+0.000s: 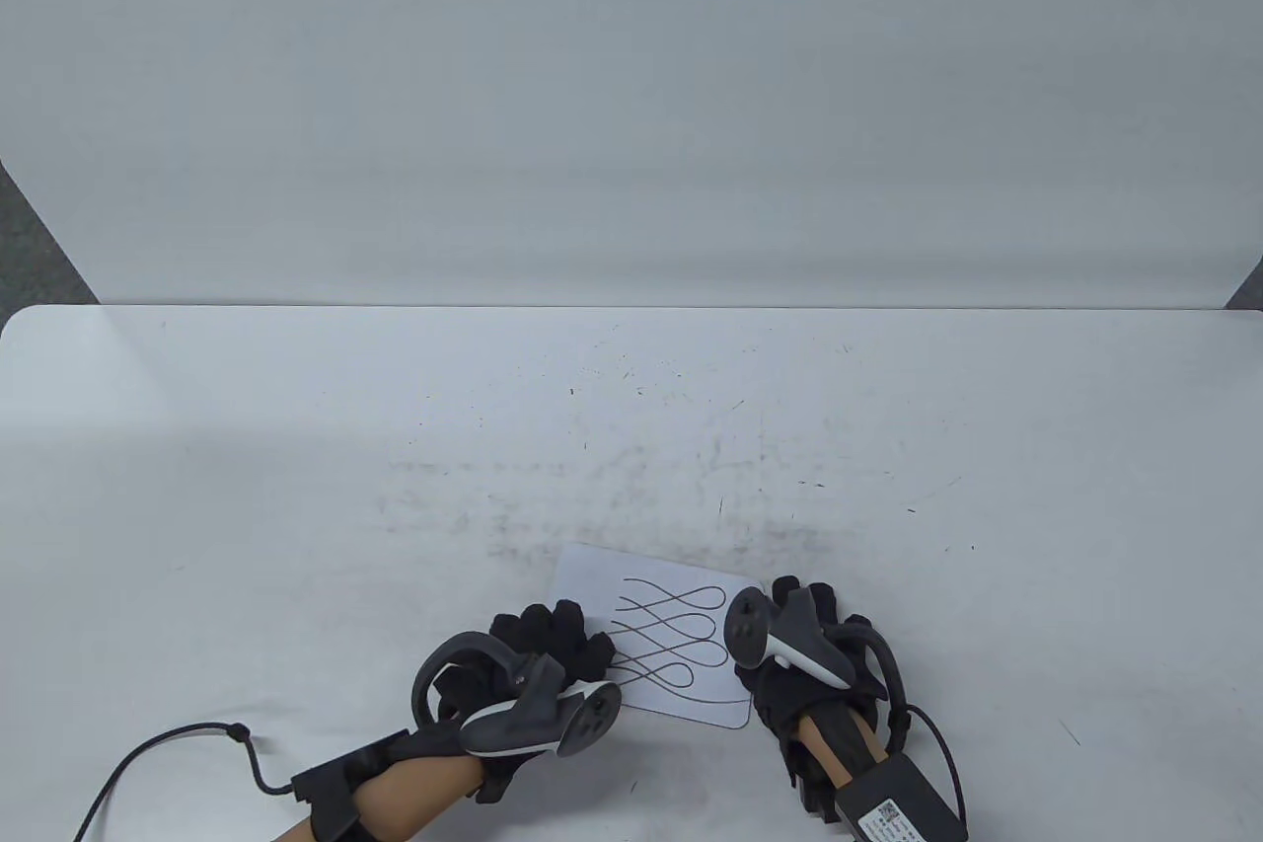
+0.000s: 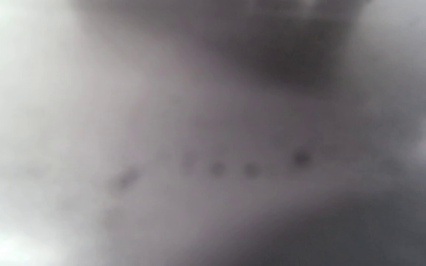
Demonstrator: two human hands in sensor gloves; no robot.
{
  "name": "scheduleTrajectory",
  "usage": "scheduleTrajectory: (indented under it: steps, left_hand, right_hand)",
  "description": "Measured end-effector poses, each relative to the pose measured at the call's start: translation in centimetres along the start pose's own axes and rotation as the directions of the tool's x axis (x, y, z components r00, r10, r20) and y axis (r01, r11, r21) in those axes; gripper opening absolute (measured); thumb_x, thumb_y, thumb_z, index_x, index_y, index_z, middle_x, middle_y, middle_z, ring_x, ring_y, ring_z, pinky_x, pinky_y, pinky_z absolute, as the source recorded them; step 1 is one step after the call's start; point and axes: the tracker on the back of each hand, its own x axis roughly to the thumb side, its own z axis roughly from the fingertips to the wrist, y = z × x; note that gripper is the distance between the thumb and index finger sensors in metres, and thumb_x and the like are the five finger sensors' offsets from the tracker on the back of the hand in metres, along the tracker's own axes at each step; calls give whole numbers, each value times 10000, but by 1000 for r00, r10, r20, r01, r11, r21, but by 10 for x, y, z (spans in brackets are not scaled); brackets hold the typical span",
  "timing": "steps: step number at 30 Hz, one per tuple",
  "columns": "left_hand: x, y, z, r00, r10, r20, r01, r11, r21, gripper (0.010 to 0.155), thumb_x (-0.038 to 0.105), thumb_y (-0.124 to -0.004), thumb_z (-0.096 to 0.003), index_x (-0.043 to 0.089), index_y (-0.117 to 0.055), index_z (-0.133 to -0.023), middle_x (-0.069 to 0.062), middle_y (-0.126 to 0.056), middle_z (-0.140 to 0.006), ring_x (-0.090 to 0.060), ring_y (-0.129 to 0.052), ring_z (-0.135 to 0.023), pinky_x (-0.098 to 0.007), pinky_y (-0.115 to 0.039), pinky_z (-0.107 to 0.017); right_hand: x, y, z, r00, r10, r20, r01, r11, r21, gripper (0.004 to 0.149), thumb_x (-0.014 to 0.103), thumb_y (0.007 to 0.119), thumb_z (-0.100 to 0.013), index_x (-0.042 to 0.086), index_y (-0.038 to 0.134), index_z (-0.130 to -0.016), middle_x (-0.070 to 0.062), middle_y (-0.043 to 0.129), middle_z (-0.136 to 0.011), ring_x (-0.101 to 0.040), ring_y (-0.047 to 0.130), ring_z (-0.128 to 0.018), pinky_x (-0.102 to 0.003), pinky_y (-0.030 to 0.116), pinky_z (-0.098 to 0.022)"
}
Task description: Wipe the whiteboard with a whiteboard eraser
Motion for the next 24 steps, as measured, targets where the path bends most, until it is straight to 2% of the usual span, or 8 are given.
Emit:
scheduleTrajectory:
  steps: [4,8,14,16,20,24]
  left_hand:
    - [-4,1,-14,998,65,-22,-66,997,-32,608,542,-730,-447,408,-595,-1025,-146,-600,-1124,-410,-719,-895,-571,-636,-595]
    - [-12,2,-48,992,109,-65,-113,992,-63,599,534,-726,-456,423,-585,-1027,-139,-579,-1136,-407,-699,-913,-572,-616,-613]
    - [-22,4,-106,986,89,-142,-100,992,-73,592,536,-719,-456,443,-575,-1022,-132,-561,-1137,-401,-677,-925,-571,-604,-624]
    - [-23,4,-117,982,95,-165,-108,991,-75,593,538,-717,-454,441,-572,-1020,-132,-557,-1136,-401,-673,-924,-571,-601,-624]
    - [-21,6,-113,986,62,-155,-73,995,-64,599,544,-718,-454,437,-574,-1025,-129,-555,-1139,-398,-682,-921,-570,-605,-624]
    - [-18,5,-86,990,86,-108,-95,992,-82,637,522,-701,-464,398,-533,-1065,-151,-537,-1160,-415,-679,-938,-573,-624,-618]
  right_hand:
    - [0,0,0,1000,2,-2,-2,1000,2,664,441,407,-353,283,67,-901,-116,55,-1049,-480,142,-967,-728,264,-658]
    - [0,0,0,1000,2,-2,-2,1000,7,665,441,408,-353,286,62,-901,-116,51,-1048,-481,140,-966,-728,262,-659]
    - [1,0,-1,1000,0,-4,0,1000,10,668,442,407,-354,284,57,-900,-117,49,-1047,-481,136,-965,-729,262,-658]
    - [0,0,-1,1000,-2,-5,2,1000,12,666,443,406,-354,277,65,-901,-116,45,-1046,-480,132,-964,-729,257,-658]
    - [0,1,-1,1000,-14,-2,14,1000,8,672,445,401,-352,280,47,-900,-112,37,-1044,-476,120,-962,-729,242,-658]
    - [-4,3,-3,996,-92,10,92,995,28,681,445,407,-356,278,26,-895,-98,-1,-1031,-460,59,-950,-733,170,-647]
